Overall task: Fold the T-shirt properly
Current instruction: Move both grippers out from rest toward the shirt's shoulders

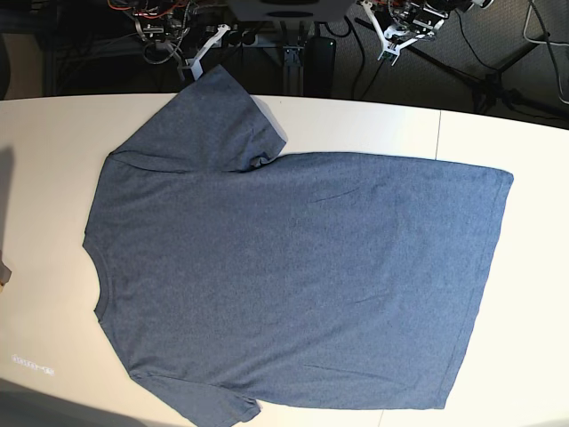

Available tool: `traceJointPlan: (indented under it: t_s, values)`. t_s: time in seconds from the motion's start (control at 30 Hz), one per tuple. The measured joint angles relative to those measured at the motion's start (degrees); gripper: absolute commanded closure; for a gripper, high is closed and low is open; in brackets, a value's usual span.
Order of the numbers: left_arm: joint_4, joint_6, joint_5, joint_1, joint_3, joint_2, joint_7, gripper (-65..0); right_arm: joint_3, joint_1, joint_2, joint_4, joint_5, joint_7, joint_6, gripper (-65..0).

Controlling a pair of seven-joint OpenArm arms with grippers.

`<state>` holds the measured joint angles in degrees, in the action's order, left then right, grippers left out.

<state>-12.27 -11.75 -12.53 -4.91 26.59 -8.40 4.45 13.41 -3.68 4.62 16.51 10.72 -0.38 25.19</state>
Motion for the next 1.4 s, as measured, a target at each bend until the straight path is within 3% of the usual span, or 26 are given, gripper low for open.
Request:
traceJointPlan:
  t_s: [0.07, 0.1, 0.73, 0.9, 1.03, 1.17, 1.3, 1.4]
  values:
    - [0.0, 0.0, 0.0, 0.0, 0.0, 0.0, 0.0, 0.0, 0.0, 0.0, 0.0, 0.0, 0.0, 0.0, -0.1, -2.0]
    - [0.0, 0.0, 0.0, 0.0, 0.0, 0.0, 0.0, 0.0, 0.0, 0.0, 0.0, 0.0, 0.0, 0.0, -0.1, 0.0]
    - [0.0, 0.0, -0.1, -0.3, 0.0, -0.1, -1.6, 0.0, 0.0, -0.8, 0.3, 1.0, -0.2, 0.2, 0.5, 0.0]
    - [-2.6, -1.7, -0.4, -3.3, 0.0, -2.9, -6.7, 0.0, -1.7, -6.6, 1.6, 7.5, -0.1, 0.2, 0.5, 0.0]
    - [-9.9, -6.4, -0.3, -8.9, -2.5, -7.1, -8.6, 0.0, -7.6, -13.6, 5.9, 15.3, -2.3, 0.0, 0.5, 0.0]
    - [-20.1, -8.8, -0.2, -15.6, -9.9, -10.0, -10.1, 0.0, -12.9, -20.9, 11.4, 25.5, -5.1, -0.4, 0.5, 0.0]
    - [-32.1, -13.4, -0.3, -22.7, -18.9, -13.8, -10.1, 0.0, -14.3, -28.2, 15.6, 37.6, -8.0, -0.5, 0.4, 0.0]
    - [-41.4, -14.3, -0.9, -28.1, -23.3, -16.7, -9.9, 0.0, -14.4, -33.2, 19.3, 48.5, -8.0, -0.2, 0.5, 0.0]
